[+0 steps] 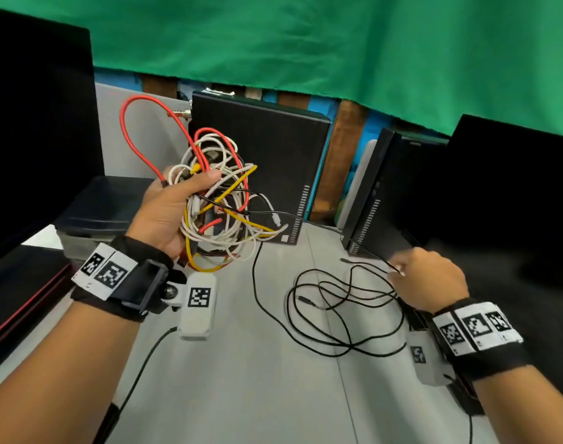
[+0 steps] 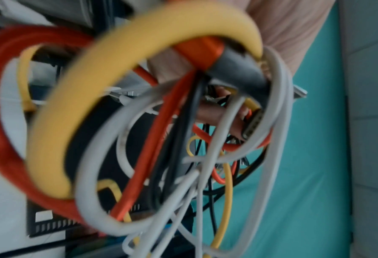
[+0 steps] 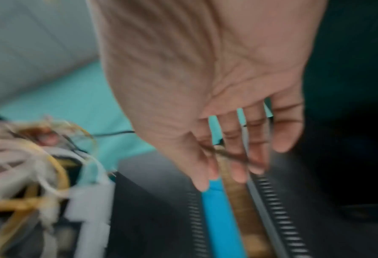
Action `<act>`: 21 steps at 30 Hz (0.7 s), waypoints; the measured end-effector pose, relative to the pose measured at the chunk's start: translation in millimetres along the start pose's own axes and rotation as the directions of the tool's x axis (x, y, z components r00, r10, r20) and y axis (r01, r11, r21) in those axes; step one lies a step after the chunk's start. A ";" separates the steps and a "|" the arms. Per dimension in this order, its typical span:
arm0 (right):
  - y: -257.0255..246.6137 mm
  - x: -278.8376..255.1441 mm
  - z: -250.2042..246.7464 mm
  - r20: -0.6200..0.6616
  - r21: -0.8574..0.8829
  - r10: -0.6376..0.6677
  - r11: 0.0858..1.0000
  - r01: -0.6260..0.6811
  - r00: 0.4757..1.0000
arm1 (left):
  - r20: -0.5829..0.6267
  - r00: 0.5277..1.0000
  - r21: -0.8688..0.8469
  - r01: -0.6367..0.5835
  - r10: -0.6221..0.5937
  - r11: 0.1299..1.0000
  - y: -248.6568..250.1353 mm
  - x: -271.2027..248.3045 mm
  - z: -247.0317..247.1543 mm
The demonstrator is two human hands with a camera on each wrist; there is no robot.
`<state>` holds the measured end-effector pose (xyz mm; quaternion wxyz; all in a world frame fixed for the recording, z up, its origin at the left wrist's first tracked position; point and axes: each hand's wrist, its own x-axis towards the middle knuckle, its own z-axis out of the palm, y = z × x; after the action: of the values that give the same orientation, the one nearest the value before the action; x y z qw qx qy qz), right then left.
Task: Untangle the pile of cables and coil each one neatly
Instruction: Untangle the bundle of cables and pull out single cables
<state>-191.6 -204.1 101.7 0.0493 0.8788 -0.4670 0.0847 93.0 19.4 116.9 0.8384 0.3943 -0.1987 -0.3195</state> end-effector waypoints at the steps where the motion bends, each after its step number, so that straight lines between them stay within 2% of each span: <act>1: -11.6 -4.6 -3.6 -0.042 0.063 -0.125 0.990 0.127 0.991 | 0.011 1.000 0.003 0.004 -0.004 1.000 -3.0 -0.6 2.6; 2: -28.0 -11.7 -8.3 -0.128 0.188 -0.245 0.945 0.266 0.961 | 0.028 1.000 0.012 0.010 -0.010 1.000 -6.1 -1.1 5.1; 3: -47.9 -19.3 -13.3 -0.247 0.317 -0.324 0.863 0.393 0.913 | 0.052 0.998 0.026 0.022 -0.023 0.999 -9.1 -2.1 7.8; 4: -70.3 -26.4 -19.2 -0.341 0.419 -0.360 0.769 0.484 0.868 | 0.080 0.996 0.045 0.036 -0.040 0.998 -11.9 -3.4 10.2; 5: -90.1 -30.7 -23.0 -0.376 0.491 -0.378 0.693 0.528 0.846 | 0.109 0.992 0.066 0.050 -0.057 0.997 -13.9 -4.9 12.0; 6: -106.2 -31.9 -25.5 -0.354 0.559 -0.391 0.639 0.527 0.850 | 0.138 0.988 0.081 0.058 -0.069 0.995 -14.7 -6.0 12.9; 8: -125.2 -30.8 -27.8 -0.242 0.704 -0.380 0.564 0.431 0.893 | 0.175 0.982 0.099 0.058 -0.075 0.993 -15.0 -6.8 13.4; 10: -130.9 -30.1 -27.3 -0.190 0.780 -0.377 0.503 0.373 0.907 | 0.197 0.978 0.107 0.051 -0.071 0.993 -13.1 -5.1 11.1; 13: -129.8 -31.8 -23.5 -0.197 0.766 -0.408 0.503 0.400 0.891 | 0.217 0.973 0.107 0.056 -0.078 0.993 -11.6 -3.3 9.0; 15: -127.3 -25.5 -20.5 -0.230 0.751 -0.356 0.527 0.398 0.906 | 0.195 0.980 0.093 0.032 -0.049 0.995 -15.7 -4.4 11.6; 18: -119.0 -12.0 -15.3 -0.323 0.674 -0.202 0.637 0.375 0.925 | 0.156 0.988 0.122 -0.038 0.019 0.992 -23.6 -5.2 16.5; 21: -117.9 -13.5 -12.9 -0.307 0.582 -0.259 0.711 0.396 0.916 | 0.114 0.993 0.086 -0.035 0.025 0.996 -24.0 -4.3 16.6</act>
<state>-102.6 -125.1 110.8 -0.1875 0.8990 -0.2393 0.3153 71.2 1.9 107.8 0.8124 0.4091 -0.2655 -0.3196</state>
